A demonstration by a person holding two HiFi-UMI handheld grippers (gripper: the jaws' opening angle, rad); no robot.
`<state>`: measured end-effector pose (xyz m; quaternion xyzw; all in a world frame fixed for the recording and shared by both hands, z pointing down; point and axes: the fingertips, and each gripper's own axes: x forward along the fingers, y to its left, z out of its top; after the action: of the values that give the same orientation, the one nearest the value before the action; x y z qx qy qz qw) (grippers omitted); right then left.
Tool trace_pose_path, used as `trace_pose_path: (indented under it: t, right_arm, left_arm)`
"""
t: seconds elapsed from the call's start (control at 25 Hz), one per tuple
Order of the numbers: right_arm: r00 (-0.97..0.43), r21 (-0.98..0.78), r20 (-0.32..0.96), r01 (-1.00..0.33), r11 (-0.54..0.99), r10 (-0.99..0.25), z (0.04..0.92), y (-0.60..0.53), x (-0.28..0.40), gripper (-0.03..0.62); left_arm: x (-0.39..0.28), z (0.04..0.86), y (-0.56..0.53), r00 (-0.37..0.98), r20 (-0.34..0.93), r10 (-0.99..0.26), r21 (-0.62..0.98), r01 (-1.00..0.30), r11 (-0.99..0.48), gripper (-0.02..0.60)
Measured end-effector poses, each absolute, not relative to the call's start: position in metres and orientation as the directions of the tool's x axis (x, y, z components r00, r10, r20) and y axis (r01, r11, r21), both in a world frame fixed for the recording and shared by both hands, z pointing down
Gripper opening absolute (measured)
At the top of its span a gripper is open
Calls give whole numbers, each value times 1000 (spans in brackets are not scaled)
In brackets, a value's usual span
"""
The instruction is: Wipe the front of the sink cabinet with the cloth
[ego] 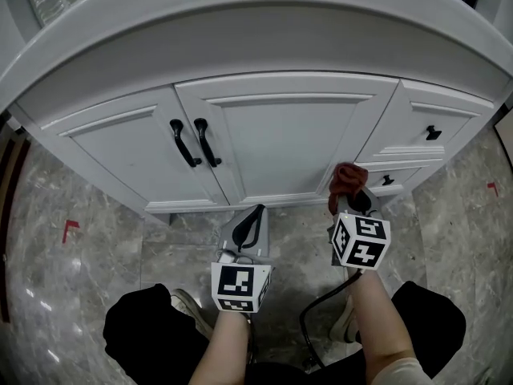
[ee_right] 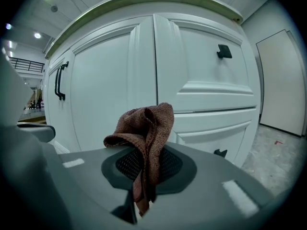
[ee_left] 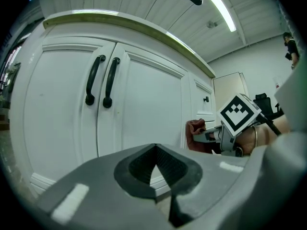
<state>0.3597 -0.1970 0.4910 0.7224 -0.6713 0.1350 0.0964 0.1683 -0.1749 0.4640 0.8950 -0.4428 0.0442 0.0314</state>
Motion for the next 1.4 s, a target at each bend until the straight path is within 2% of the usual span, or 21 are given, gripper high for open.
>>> trace_pose_path:
  t: [0.12,0.24,0.32,0.56,0.76,1.08,1.4]
  right_arm:
    - [8,-44,324,-999,-24,-946,496,-197,339,80]
    - [-60,-25,349,-998,55,-935,511,-200,302,80]
    - [-107,-16,371,-994,109,-922,524,-202,273,80]
    - [-262,-17,406,-960,280,-875,557,-215,178,81]
    - [-334,-53,413,-937,344,-847,574,-229,128,81]
    - [-367,-114,388,-929,351,-845,593,-247,100,81]
    - [-326,-125,412,-945,301,-851,600,-246,131,83]
  left_arm:
    - [157,473,-175,591,131,-796,-10,-802,-597,0]
    - [135,486,-172,559,143,-816,43,-828,-560,0]
    - [120,495,-171,543,154,-826,81,-840,-537,0]
    - [76,508,-173,485,181,-855,55,-873,-484,0]
    - [48,511,-178,447,188,-875,68,-894,-442,0]
    - [25,523,-178,437,223,-872,43,-898,-439,0]
    - [39,517,-184,455,201,-867,83,-890,-448,0]
